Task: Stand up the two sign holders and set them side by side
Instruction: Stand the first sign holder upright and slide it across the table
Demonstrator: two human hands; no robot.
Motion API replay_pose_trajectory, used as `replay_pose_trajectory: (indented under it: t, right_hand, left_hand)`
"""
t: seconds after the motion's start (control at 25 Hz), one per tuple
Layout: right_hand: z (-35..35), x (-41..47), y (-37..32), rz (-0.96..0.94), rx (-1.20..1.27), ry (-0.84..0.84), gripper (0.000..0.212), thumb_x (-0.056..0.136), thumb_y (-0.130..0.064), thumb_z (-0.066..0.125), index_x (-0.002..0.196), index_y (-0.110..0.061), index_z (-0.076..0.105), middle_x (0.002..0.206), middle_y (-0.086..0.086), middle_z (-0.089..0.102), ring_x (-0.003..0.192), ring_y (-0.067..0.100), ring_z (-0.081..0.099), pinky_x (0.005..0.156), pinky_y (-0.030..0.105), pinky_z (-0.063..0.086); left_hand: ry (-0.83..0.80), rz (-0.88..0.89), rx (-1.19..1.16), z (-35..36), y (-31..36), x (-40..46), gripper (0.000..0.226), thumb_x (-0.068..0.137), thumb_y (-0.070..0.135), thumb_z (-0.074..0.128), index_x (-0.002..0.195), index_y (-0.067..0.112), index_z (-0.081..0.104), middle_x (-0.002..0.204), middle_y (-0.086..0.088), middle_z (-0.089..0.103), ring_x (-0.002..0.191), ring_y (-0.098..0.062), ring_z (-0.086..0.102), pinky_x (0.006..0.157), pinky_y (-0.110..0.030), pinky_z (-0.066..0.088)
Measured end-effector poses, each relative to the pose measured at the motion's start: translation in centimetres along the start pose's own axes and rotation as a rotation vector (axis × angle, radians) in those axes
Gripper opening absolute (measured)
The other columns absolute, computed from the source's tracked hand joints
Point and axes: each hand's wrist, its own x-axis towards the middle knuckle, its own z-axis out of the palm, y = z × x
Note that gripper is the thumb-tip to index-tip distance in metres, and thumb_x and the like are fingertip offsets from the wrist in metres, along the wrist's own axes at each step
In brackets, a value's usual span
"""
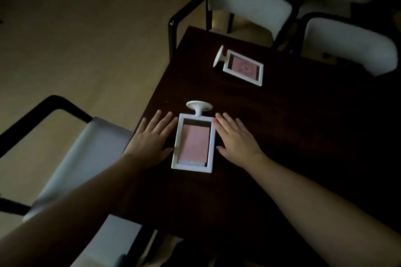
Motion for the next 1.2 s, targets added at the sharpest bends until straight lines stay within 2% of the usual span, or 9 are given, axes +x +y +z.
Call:
replay_pose_trajectory:
  t: [0.16,0.32,0.52,0.72,0.88,1.04,1.12,1.2]
  right_hand:
    - [1.3,0.7,0.1,-0.03,-0.009,-0.008,0.081,0.094,-0.027,0.062,0.157,-0.011,0.014,0.166,0.008,0.013,0.152,0.024,0.006,0.122,0.043,0.012]
    - [2.4,0.1,0.1,-0.052,0.03,-0.012,0.069,0.096,-0.019,0.059,0.154,-0.007,0.023,0.164,0.012,0.021,0.151,0.025,0.013,0.12,0.04,0.009]
    - [2.6,-0.3,-0.2,-0.048,0.088,-0.008,0.07,0.098,-0.018,0.057,0.155,-0.008,0.019,0.165,0.01,0.015,0.151,0.023,0.011,0.117,0.032,-0.001]
    - [2.1,-0.2,0.2,-0.052,0.21,-0.004,0.069,0.1,-0.016,0.054,0.156,-0.01,0.016,0.166,0.007,0.01,0.152,0.018,0.008,0.116,0.025,-0.005]
    - [1.1,-0.1,0.5,-0.026,0.343,-0.002,0.067,0.101,-0.018,0.052,0.157,-0.013,0.016,0.166,0.003,0.01,0.15,0.015,0.011,0.116,0.025,0.004]
    - [-0.4,0.1,1.0,0.027,0.423,-0.024,0.059,0.105,-0.015,0.042,0.158,-0.018,0.016,0.166,0.0,0.012,0.15,0.024,0.017,0.115,0.032,0.018]
    - [-1.2,0.4,1.3,0.035,0.467,-0.036,0.058,0.104,-0.008,0.038,0.157,-0.017,0.018,0.166,0.002,0.014,0.15,0.026,0.017,0.116,0.034,0.019]
    - [-1.9,0.6,1.6,0.051,0.519,-0.035,0.061,0.101,-0.002,0.039,0.157,-0.017,0.02,0.165,0.005,0.017,0.15,0.027,0.018,0.119,0.041,0.021]
  left_hand:
    - [-0.05,0.06,0.005,1.6,0.3,0.3,0.089,0.09,0.053,0.052,0.158,0.027,0.001,0.165,0.001,0.005,0.151,-0.026,-0.002,0.115,-0.06,0.019]
    - [-0.123,0.109,-0.001,3.0,0.1,-0.2,0.077,0.095,0.053,0.038,0.156,0.028,-0.001,0.164,0.003,0.004,0.151,-0.025,-0.002,0.116,-0.059,0.017]
    - [-0.159,0.129,0.003,3.1,0.2,-0.2,0.073,0.098,0.049,0.037,0.156,0.026,0.001,0.164,0.003,0.005,0.15,-0.022,-0.003,0.118,-0.056,0.014]
    - [-0.149,0.152,-0.014,2.4,-0.5,0.1,0.073,0.098,0.047,0.038,0.157,0.028,0.0,0.164,0.004,0.01,0.151,-0.02,0.003,0.117,-0.053,0.014]
    - [-0.114,0.146,-0.083,1.0,-1.1,0.9,0.065,0.102,0.047,0.027,0.156,0.035,-0.008,0.164,0.009,0.007,0.15,-0.014,0.001,0.118,-0.05,0.009]
    - [-0.093,0.153,-0.195,-0.9,-1.1,1.8,0.059,0.1,0.052,0.018,0.152,0.048,-0.01,0.162,0.012,0.01,0.148,-0.011,0.008,0.116,-0.048,0.009]
    - [-0.061,0.14,-0.257,-1.8,-0.7,2.4,0.055,0.1,0.052,0.017,0.152,0.05,-0.001,0.161,0.01,0.02,0.147,-0.014,0.015,0.115,-0.048,0.012]
    - [-0.017,0.118,-0.32,-2.6,-0.3,3.0,0.053,0.101,0.044,0.026,0.153,0.041,0.019,0.159,0.004,0.033,0.145,-0.02,0.028,0.114,-0.05,0.018]
